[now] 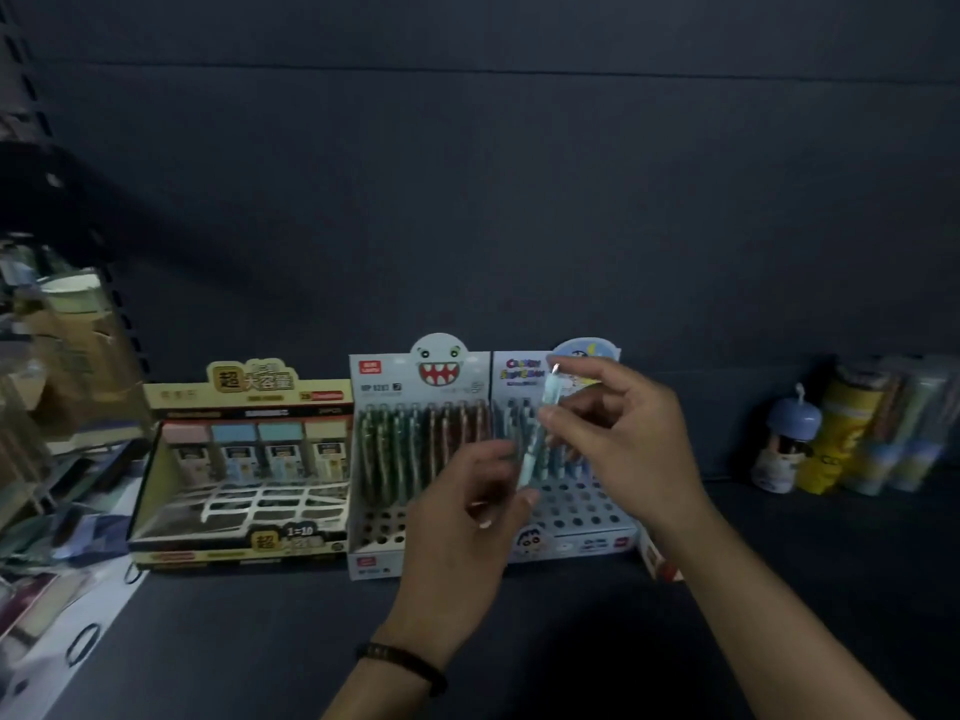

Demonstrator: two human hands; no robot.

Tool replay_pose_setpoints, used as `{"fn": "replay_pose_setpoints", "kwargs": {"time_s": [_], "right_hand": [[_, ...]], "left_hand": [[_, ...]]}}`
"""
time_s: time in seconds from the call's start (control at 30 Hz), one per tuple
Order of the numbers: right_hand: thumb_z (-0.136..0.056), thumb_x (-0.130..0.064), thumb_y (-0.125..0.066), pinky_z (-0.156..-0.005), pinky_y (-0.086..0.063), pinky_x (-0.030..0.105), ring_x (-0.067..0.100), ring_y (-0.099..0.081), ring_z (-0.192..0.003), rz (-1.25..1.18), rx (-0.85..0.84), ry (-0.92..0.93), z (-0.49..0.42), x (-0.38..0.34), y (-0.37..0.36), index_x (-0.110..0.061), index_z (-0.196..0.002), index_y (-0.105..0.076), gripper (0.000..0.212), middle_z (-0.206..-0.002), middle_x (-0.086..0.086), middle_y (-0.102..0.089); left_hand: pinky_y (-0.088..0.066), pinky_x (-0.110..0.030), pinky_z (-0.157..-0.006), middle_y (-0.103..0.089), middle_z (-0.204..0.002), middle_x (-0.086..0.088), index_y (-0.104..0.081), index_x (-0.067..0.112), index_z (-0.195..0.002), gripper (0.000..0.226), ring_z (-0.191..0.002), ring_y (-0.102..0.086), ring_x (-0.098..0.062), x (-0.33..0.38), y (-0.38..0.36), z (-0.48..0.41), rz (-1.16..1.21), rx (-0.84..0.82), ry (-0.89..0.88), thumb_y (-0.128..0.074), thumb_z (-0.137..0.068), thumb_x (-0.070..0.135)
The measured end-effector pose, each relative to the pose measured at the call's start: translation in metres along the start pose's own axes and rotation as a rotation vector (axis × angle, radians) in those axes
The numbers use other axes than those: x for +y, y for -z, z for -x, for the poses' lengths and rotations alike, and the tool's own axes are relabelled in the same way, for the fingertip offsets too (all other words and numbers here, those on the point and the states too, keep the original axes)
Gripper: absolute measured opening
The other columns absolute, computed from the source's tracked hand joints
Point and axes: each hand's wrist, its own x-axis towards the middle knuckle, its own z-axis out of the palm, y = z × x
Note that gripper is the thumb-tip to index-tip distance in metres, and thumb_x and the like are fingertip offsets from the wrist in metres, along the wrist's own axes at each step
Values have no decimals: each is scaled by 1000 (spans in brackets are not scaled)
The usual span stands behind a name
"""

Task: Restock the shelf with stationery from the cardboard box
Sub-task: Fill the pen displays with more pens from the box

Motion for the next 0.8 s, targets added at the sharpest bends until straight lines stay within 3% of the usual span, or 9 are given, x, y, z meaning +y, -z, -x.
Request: {"fn": "replay_pose_setpoints", "kwargs": {"time_s": [0.1, 0.17, 0.23, 0.4, 0.53, 0.7, 0.8], "right_hand": [[-90, -13, -84, -78, -62, 38, 16, -76, -71, 111, 142, 37, -9, 15, 22, -35, -123, -73, 41, -74, -1, -77], [-90, -16, -85, -82, -62, 36, 10, -76, -73, 199, 177, 61, -14, 26, 26, -38, -124, -72, 42, -74, -7, -76], [-89, -16, -84, -84, -61, 33, 6, -74, -73, 265, 181, 83, -16, 36, 19, -38, -119, -74, 39, -74, -12, -75], [-90, -14, -83, -78, -52, 9, 2, -70, -72, 344, 169, 118, -14, 57, -5, -33, -122, -75, 38, -74, -14, -72], [-91, -14, -81, -80, -55, 17, 5, -69, -71, 446, 129, 184, -14, 68, -19, -30, -126, -75, 39, -76, -10, -73], [-94, -21, -78, -85, -61, 31, 9, -71, -83, 568, -5, 74, -12, 80, -26, -29, -125, -74, 32, -92, -2, -78], [-97, -24, -74, -89, -61, 31, 10, -74, -94, 594, -40, 31, -8, 78, -23, -32, -131, -72, 35, -101, -2, -80]], "left_hand": [[-46, -19, -98, -54, -122, 26, -53, 44, -132, 38, -115, -52, 4, -9, -14, 9, -402, -58, -96, -71, -99, 43], [-43, -29, -107, -49, -128, 20, -54, 41, -134, 32, -121, -43, -7, -23, -22, 16, -663, -124, -173, -62, -103, 46], [-43, -38, -112, -55, -128, 14, -61, 36, -131, 27, -123, -45, -15, -35, -25, 19, -778, -163, -218, -60, -105, 43], [-48, -35, -96, -60, -127, 12, -65, 33, -128, 34, -118, -47, -18, -43, -28, 20, -852, -184, -209, -67, -95, 26], [-50, -34, -93, -62, -122, 12, -66, 32, -123, 35, -114, -48, -18, -45, -27, 20, -860, -177, -243, -69, -91, 18], [-47, -30, -94, -62, -123, 14, -65, 35, -125, 40, -114, -48, -17, -47, -25, 19, -840, -180, -229, -66, -90, 15], [-49, -31, -92, -63, -120, 16, -67, 36, -118, 43, -112, -51, -17, -49, -22, 16, -787, -164, -224, -70, -85, 9]]}}
